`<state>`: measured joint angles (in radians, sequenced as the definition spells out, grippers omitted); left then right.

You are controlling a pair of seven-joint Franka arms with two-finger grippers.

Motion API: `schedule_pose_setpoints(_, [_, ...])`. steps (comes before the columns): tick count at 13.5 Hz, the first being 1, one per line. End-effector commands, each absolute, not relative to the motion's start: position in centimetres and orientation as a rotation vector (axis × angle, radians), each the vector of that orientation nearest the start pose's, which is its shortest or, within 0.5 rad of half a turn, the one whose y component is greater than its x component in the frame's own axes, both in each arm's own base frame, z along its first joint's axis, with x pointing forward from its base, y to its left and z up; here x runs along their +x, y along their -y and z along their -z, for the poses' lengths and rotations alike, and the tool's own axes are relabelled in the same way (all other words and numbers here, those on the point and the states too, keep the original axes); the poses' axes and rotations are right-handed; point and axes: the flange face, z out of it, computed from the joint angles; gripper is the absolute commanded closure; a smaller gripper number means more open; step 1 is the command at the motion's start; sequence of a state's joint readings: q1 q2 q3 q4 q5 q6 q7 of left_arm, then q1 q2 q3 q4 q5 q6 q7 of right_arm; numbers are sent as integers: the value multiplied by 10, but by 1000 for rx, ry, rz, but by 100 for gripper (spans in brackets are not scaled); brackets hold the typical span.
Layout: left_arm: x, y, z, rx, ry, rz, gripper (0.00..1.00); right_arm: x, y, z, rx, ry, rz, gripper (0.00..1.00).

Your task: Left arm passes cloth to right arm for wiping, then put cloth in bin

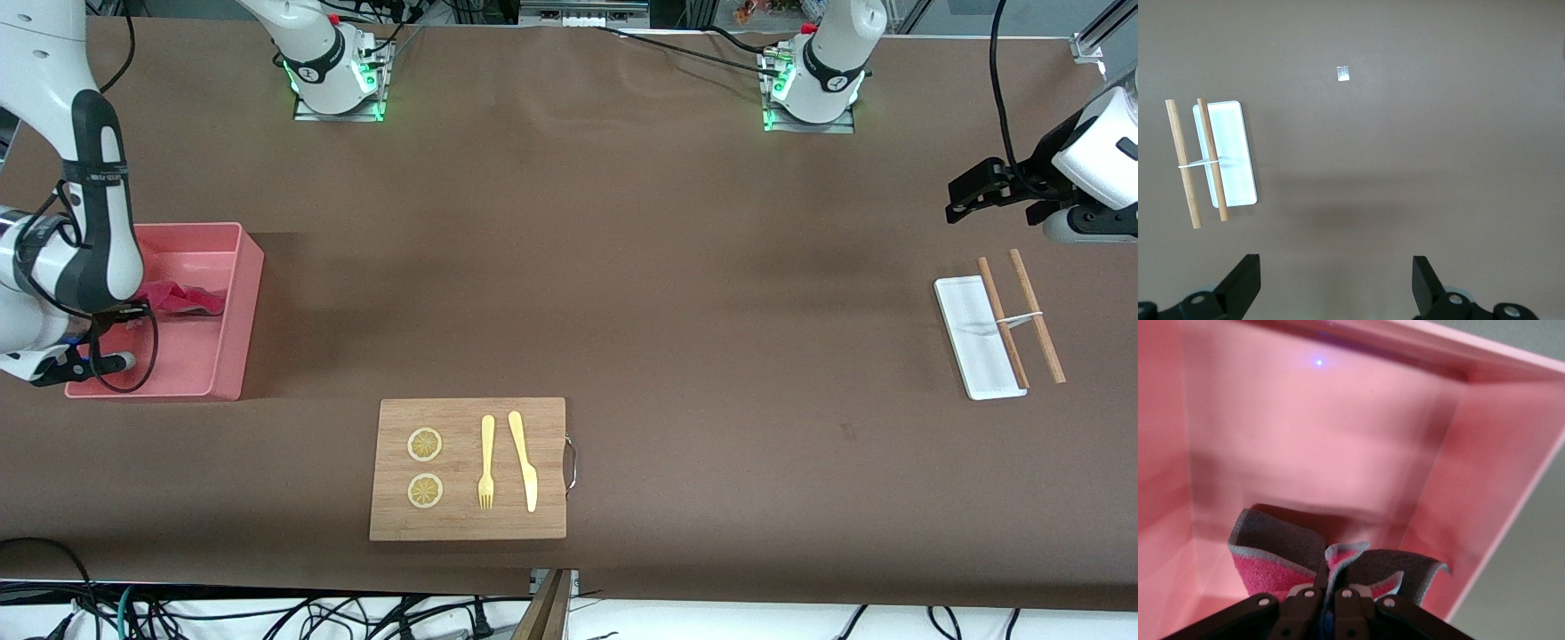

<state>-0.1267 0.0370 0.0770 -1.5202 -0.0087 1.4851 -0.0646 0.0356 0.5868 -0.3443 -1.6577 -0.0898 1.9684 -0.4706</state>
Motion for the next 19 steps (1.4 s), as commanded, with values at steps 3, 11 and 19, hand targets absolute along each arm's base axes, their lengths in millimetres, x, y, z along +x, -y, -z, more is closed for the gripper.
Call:
schedule_pose_setpoints(3, [557, 26, -624, -3126, 6, -124, 0, 629, 183, -253, -3201, 320, -412, 0])
schedule_pose_setpoints(11, [558, 27, -623, -3129, -7, -119, 0, 632, 146, -420, -3172, 338, -232, 0])
schedule_pose_setpoints(19, [574, 27, -597, -3126, -5, -176, 0, 586, 32, -556, -3141, 415, -149, 0])
